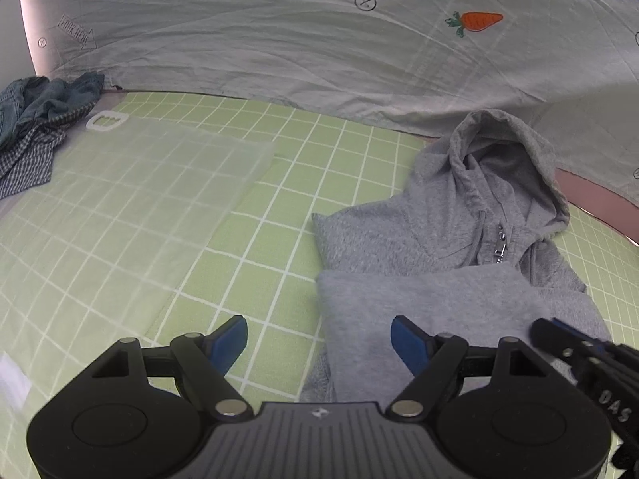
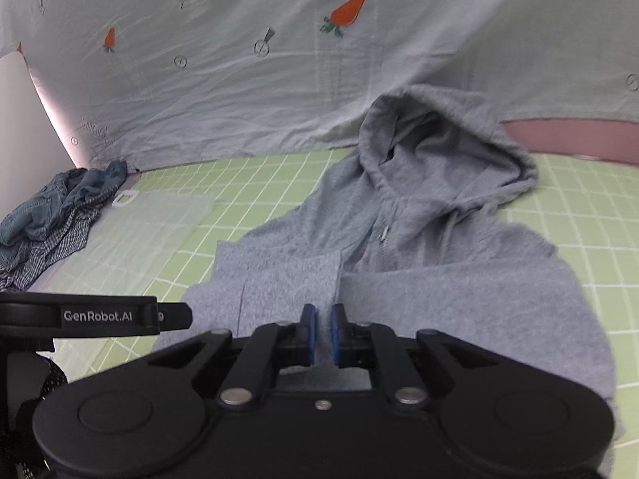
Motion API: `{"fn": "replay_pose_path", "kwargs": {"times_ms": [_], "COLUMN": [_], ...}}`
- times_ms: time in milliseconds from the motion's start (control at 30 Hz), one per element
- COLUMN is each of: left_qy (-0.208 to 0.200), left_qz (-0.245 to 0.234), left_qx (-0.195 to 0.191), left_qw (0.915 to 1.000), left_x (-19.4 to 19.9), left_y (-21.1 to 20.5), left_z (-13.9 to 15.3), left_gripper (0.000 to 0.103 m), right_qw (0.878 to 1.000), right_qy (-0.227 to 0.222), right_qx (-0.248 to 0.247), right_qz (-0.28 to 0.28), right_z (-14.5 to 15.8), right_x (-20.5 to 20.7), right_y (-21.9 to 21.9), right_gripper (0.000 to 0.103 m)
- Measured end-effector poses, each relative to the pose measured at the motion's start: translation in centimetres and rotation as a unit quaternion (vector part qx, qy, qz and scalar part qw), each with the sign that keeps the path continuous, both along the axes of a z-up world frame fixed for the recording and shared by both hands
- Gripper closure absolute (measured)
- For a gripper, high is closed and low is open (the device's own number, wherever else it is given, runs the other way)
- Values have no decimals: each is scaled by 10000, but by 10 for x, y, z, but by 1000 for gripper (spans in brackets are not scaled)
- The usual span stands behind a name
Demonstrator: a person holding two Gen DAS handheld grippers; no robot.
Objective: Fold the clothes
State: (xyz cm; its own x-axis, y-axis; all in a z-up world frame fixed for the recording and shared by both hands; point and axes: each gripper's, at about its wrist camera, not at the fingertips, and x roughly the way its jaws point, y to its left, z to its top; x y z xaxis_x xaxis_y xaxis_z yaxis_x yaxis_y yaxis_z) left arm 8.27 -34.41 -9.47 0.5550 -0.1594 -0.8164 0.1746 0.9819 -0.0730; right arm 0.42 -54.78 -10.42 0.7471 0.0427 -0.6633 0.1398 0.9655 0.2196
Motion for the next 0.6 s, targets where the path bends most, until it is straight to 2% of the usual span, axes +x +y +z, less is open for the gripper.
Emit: {"fn": "replay_pose_path", "kwargs": {"times_ms": [100, 200, 367, 533, 600], "left_qy": [-104, -166, -27, 41, 137], "left_qz": [-158, -363, -477, -691, -811], "left_qx": [29, 92, 16, 206, 411], "left_qw": [9998, 9992, 9989, 9974, 9958], "left_x": [-3, -7, -14, -18, -18], "left_y": [-10, -23, -40, -51, -55], "left_z": [6, 8, 2, -8, -18], "left_gripper": [23, 23, 23, 23, 23], "right_qw": [9977, 9965, 9932, 9881, 9876], "right_qy": [-229, -104, 112, 327, 304], "right_qx": [-528, -620, -757, -892, -891], "right_qz": [-359, -559, -883, -1206, -1253], "right_z": [20, 14, 3, -8, -9], "right_x": [-22, -31, -44, -57, -58], "right_y": [-21, -35, -56, -77, -79], "right_gripper": [95, 95, 94, 94, 94]}}
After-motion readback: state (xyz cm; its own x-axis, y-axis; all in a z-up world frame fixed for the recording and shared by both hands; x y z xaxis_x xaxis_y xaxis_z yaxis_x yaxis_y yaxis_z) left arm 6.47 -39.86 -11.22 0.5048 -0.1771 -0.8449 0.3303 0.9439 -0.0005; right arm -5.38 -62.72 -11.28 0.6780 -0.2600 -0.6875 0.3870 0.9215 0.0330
